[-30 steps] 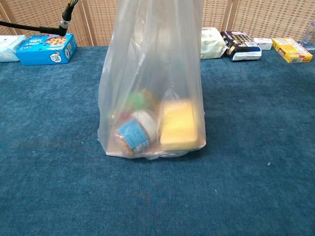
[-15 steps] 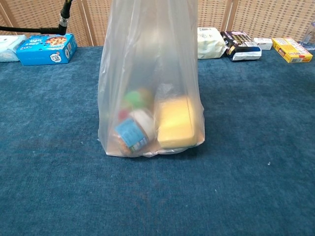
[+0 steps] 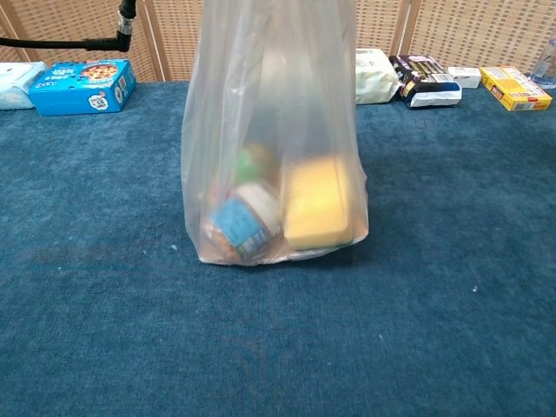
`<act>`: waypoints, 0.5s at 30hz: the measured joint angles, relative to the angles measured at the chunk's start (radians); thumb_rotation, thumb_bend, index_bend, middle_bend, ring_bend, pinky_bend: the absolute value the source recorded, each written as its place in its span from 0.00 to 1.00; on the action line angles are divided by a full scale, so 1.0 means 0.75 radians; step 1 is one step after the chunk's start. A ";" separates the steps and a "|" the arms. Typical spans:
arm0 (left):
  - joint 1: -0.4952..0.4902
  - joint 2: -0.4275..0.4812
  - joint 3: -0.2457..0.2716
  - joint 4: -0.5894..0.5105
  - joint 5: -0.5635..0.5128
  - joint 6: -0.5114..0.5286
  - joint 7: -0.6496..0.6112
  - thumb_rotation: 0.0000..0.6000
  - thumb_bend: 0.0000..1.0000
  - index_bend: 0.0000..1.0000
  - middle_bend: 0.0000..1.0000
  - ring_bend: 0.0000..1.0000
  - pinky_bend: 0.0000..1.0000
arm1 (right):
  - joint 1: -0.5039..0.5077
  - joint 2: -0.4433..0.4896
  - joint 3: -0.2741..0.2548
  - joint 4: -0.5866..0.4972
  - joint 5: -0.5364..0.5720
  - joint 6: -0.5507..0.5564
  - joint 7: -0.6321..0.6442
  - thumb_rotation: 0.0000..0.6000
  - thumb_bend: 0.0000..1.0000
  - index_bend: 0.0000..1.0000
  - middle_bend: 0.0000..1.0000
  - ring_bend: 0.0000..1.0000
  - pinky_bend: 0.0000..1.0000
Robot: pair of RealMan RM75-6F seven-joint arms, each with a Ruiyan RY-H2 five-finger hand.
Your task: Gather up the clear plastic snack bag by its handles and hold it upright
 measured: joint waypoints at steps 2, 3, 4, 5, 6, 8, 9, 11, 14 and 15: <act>-0.002 0.002 0.005 -0.002 -0.017 0.005 0.017 0.88 0.35 0.68 0.70 0.61 0.72 | -0.003 0.003 -0.002 -0.001 0.001 -0.003 0.002 1.00 0.24 0.48 0.37 0.27 0.15; -0.002 0.003 0.007 -0.002 -0.025 0.007 0.023 0.88 0.35 0.68 0.70 0.61 0.72 | -0.005 0.004 -0.003 -0.001 0.000 -0.004 0.003 1.00 0.24 0.49 0.37 0.27 0.15; -0.003 0.004 0.009 -0.003 -0.035 0.010 0.030 0.88 0.35 0.68 0.70 0.61 0.72 | -0.006 0.005 -0.005 -0.001 -0.001 -0.004 0.003 1.00 0.24 0.49 0.37 0.27 0.15; -0.004 0.004 0.010 -0.003 -0.040 0.012 0.035 0.88 0.35 0.68 0.70 0.61 0.72 | -0.007 0.005 -0.006 -0.001 -0.002 -0.004 0.004 1.00 0.24 0.49 0.37 0.27 0.15; -0.004 0.005 0.012 -0.002 -0.046 0.013 0.041 0.88 0.35 0.68 0.70 0.61 0.72 | -0.009 0.005 -0.007 -0.001 -0.003 -0.003 0.006 1.00 0.24 0.49 0.37 0.27 0.15; -0.005 0.006 0.014 -0.002 -0.060 0.014 0.053 0.88 0.35 0.68 0.70 0.61 0.72 | -0.010 0.004 -0.008 0.001 -0.005 -0.002 0.006 1.00 0.24 0.49 0.37 0.27 0.15; -0.005 0.007 0.014 -0.002 -0.066 0.014 0.058 0.88 0.35 0.68 0.70 0.61 0.72 | -0.010 0.003 -0.008 0.001 -0.006 -0.003 0.007 1.00 0.24 0.49 0.37 0.27 0.15; -0.004 0.006 0.013 -0.001 -0.079 0.014 0.070 0.88 0.35 0.68 0.70 0.61 0.72 | -0.009 0.002 -0.008 0.004 -0.006 -0.002 0.006 1.00 0.24 0.49 0.37 0.27 0.15; -0.003 0.005 0.006 -0.002 -0.091 0.013 0.086 0.88 0.35 0.68 0.70 0.61 0.72 | -0.009 0.001 -0.008 0.004 -0.007 -0.004 0.006 1.00 0.24 0.49 0.37 0.27 0.15; -0.003 0.005 0.004 -0.003 -0.096 0.013 0.092 0.88 0.35 0.68 0.70 0.61 0.72 | -0.009 0.000 -0.009 0.005 -0.006 -0.004 0.006 1.00 0.24 0.49 0.37 0.27 0.15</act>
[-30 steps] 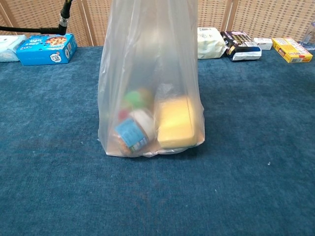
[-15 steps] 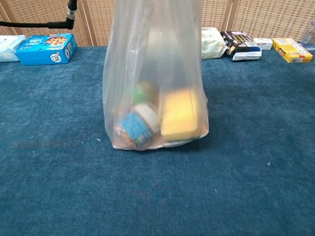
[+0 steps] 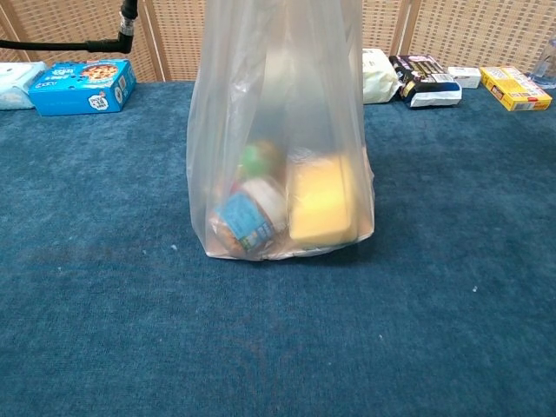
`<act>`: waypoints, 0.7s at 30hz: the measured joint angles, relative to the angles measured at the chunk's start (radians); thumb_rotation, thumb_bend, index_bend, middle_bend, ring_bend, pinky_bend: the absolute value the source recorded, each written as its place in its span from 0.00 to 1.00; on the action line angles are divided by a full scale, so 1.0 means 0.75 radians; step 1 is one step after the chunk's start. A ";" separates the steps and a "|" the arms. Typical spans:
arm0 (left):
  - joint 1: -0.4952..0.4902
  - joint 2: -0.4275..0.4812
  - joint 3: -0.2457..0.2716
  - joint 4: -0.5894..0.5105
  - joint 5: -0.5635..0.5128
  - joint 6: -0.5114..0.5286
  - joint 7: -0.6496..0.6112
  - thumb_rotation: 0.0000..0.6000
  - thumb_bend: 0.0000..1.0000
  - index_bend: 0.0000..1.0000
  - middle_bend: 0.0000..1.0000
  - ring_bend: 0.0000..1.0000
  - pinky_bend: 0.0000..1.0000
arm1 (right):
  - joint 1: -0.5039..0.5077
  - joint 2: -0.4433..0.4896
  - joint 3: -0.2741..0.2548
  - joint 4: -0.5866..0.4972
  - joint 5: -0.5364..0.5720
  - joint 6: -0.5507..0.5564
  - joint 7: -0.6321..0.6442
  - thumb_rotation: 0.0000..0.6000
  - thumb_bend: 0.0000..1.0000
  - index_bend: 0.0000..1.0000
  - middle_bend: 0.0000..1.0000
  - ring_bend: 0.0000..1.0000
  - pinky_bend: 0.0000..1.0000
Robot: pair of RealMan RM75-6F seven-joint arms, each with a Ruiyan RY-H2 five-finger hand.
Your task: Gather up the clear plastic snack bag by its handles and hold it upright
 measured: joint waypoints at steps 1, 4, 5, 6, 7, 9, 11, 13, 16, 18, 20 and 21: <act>0.000 0.000 -0.003 -0.001 -0.006 0.000 0.006 0.88 0.35 0.68 0.70 0.61 0.72 | -0.001 0.000 -0.001 0.000 0.000 0.000 0.000 1.00 0.24 0.49 0.37 0.27 0.15; 0.000 0.001 -0.007 -0.004 -0.018 -0.002 0.021 0.88 0.35 0.68 0.70 0.61 0.72 | -0.004 -0.001 -0.003 0.001 0.000 0.001 0.005 1.00 0.24 0.49 0.37 0.27 0.16; 0.000 0.002 -0.007 -0.005 -0.022 -0.003 0.026 0.88 0.35 0.68 0.70 0.61 0.72 | -0.005 -0.001 -0.003 0.002 -0.001 0.002 0.006 1.00 0.24 0.49 0.37 0.27 0.16; 0.001 0.002 -0.007 -0.006 -0.027 -0.003 0.029 0.87 0.35 0.68 0.70 0.61 0.72 | -0.006 -0.001 -0.002 0.004 -0.001 0.001 0.008 1.00 0.24 0.49 0.37 0.27 0.16; 0.002 0.002 -0.007 -0.007 -0.031 -0.003 0.034 0.88 0.35 0.68 0.70 0.61 0.72 | -0.006 0.000 -0.002 0.005 -0.001 0.000 0.009 1.00 0.24 0.49 0.37 0.27 0.16; 0.002 0.002 -0.007 -0.008 -0.039 -0.002 0.040 0.88 0.35 0.68 0.70 0.61 0.72 | -0.008 0.002 -0.002 0.005 -0.002 0.002 0.010 1.00 0.24 0.49 0.37 0.27 0.16; 0.002 0.001 -0.009 -0.009 -0.047 0.001 0.048 0.88 0.35 0.68 0.70 0.61 0.72 | -0.014 0.007 -0.004 0.001 -0.005 0.006 0.011 1.00 0.24 0.49 0.37 0.27 0.16; 0.000 0.001 -0.014 -0.013 -0.053 0.003 0.056 0.88 0.35 0.68 0.70 0.61 0.72 | -0.014 0.008 -0.005 0.002 -0.003 0.001 0.012 1.00 0.24 0.49 0.37 0.27 0.16; -0.007 0.005 -0.021 -0.019 -0.060 0.004 0.065 0.88 0.35 0.68 0.70 0.61 0.72 | -0.019 0.011 -0.007 0.003 -0.001 0.000 0.014 1.00 0.24 0.49 0.37 0.27 0.16; -0.015 0.009 -0.027 -0.023 -0.067 0.008 0.069 0.87 0.35 0.68 0.70 0.61 0.72 | -0.020 0.010 -0.012 0.005 0.000 -0.004 0.014 1.00 0.24 0.49 0.37 0.27 0.16; -0.026 0.015 -0.031 -0.026 -0.073 0.018 0.073 0.89 0.36 0.68 0.70 0.61 0.72 | -0.022 0.010 -0.014 0.007 0.000 -0.006 0.014 1.00 0.24 0.49 0.37 0.27 0.16; -0.031 0.018 -0.033 -0.028 -0.076 0.025 0.074 0.90 0.36 0.69 0.70 0.61 0.72 | -0.023 0.010 -0.015 0.009 0.000 -0.006 0.015 1.00 0.24 0.49 0.37 0.27 0.16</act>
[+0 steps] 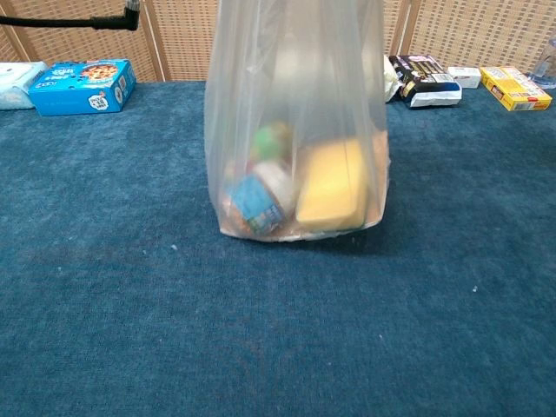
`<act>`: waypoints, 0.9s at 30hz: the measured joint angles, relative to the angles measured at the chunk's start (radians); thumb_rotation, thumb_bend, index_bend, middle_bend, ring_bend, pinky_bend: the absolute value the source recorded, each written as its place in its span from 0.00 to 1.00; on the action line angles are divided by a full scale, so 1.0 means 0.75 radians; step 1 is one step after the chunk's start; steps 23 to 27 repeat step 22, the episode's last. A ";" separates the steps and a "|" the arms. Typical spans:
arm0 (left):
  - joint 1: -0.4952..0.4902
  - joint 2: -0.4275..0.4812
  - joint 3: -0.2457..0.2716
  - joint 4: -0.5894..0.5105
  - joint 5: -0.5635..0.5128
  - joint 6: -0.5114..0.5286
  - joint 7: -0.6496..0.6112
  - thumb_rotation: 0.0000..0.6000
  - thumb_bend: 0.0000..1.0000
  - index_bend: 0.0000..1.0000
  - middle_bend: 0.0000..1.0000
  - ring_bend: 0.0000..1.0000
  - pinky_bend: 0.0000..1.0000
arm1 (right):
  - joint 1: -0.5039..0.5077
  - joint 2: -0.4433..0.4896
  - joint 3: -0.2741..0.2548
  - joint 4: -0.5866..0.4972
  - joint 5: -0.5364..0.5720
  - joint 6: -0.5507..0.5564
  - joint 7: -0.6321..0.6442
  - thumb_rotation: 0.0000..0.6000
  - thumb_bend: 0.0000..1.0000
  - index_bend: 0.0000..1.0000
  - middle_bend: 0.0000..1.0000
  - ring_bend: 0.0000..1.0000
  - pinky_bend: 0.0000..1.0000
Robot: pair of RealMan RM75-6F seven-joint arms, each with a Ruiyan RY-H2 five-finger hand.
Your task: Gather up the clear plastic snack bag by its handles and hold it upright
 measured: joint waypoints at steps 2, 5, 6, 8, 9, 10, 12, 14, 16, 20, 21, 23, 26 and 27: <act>-0.011 0.006 -0.004 -0.005 -0.007 0.022 0.001 0.92 0.37 0.69 0.71 0.61 0.72 | -0.002 -0.001 -0.002 0.002 0.000 0.000 0.003 1.00 0.24 0.49 0.37 0.27 0.16; -0.037 0.027 -0.009 -0.017 -0.025 0.069 0.000 0.93 0.38 0.69 0.71 0.62 0.72 | -0.006 -0.004 -0.006 0.005 -0.004 0.002 0.006 1.00 0.24 0.49 0.37 0.27 0.16; -0.046 0.038 -0.010 -0.021 -0.031 0.082 -0.001 0.93 0.38 0.69 0.71 0.62 0.72 | -0.007 -0.005 -0.008 0.006 -0.005 0.002 0.007 1.00 0.24 0.49 0.37 0.27 0.16; -0.068 0.066 -0.016 -0.029 -0.047 0.107 -0.004 0.93 0.38 0.69 0.71 0.61 0.72 | -0.011 -0.006 -0.010 0.008 -0.008 0.005 0.008 1.00 0.24 0.49 0.37 0.27 0.16; -0.078 0.079 -0.019 -0.032 -0.055 0.116 -0.006 0.94 0.38 0.69 0.71 0.61 0.72 | -0.013 -0.007 -0.012 0.008 -0.010 0.008 0.009 1.00 0.24 0.49 0.37 0.27 0.16; -0.092 0.096 -0.023 -0.036 -0.065 0.126 -0.008 0.93 0.38 0.69 0.71 0.61 0.72 | -0.015 -0.007 -0.013 0.008 -0.011 0.009 0.009 1.00 0.24 0.49 0.37 0.27 0.16; -0.112 0.119 -0.029 -0.042 -0.078 0.142 -0.012 0.93 0.38 0.69 0.71 0.62 0.72 | -0.020 -0.007 -0.016 0.006 -0.013 0.014 0.008 1.00 0.24 0.49 0.37 0.27 0.16; -0.137 0.147 -0.034 -0.047 -0.096 0.158 -0.017 0.93 0.38 0.69 0.71 0.61 0.72 | -0.023 -0.006 -0.017 0.002 -0.015 0.017 0.009 1.00 0.24 0.49 0.37 0.27 0.16; -0.164 0.176 -0.039 -0.048 -0.113 0.175 -0.022 0.92 0.38 0.69 0.71 0.61 0.72 | -0.026 -0.004 -0.018 -0.002 -0.018 0.020 0.006 1.00 0.24 0.49 0.37 0.27 0.16; -0.213 0.217 -0.045 -0.049 -0.143 0.215 -0.031 0.93 0.38 0.69 0.71 0.61 0.72 | -0.032 0.000 -0.019 -0.011 -0.019 0.024 0.004 1.00 0.24 0.49 0.37 0.27 0.16; -0.222 0.224 -0.046 -0.051 -0.149 0.225 -0.034 0.93 0.38 0.69 0.71 0.61 0.72 | -0.033 0.001 -0.019 -0.013 -0.019 0.024 0.004 1.00 0.24 0.49 0.37 0.27 0.16; -0.232 0.236 -0.047 -0.053 -0.158 0.236 -0.037 0.93 0.38 0.69 0.71 0.61 0.72 | -0.033 0.001 -0.018 -0.013 -0.019 0.025 0.004 1.00 0.24 0.49 0.37 0.27 0.16; -0.232 0.236 -0.047 -0.053 -0.158 0.236 -0.037 0.93 0.38 0.69 0.71 0.61 0.72 | -0.033 0.001 -0.018 -0.013 -0.019 0.025 0.004 1.00 0.24 0.49 0.37 0.27 0.16; -0.232 0.236 -0.047 -0.053 -0.158 0.236 -0.037 0.93 0.38 0.69 0.71 0.61 0.72 | -0.033 0.001 -0.018 -0.013 -0.019 0.025 0.004 1.00 0.24 0.49 0.37 0.27 0.16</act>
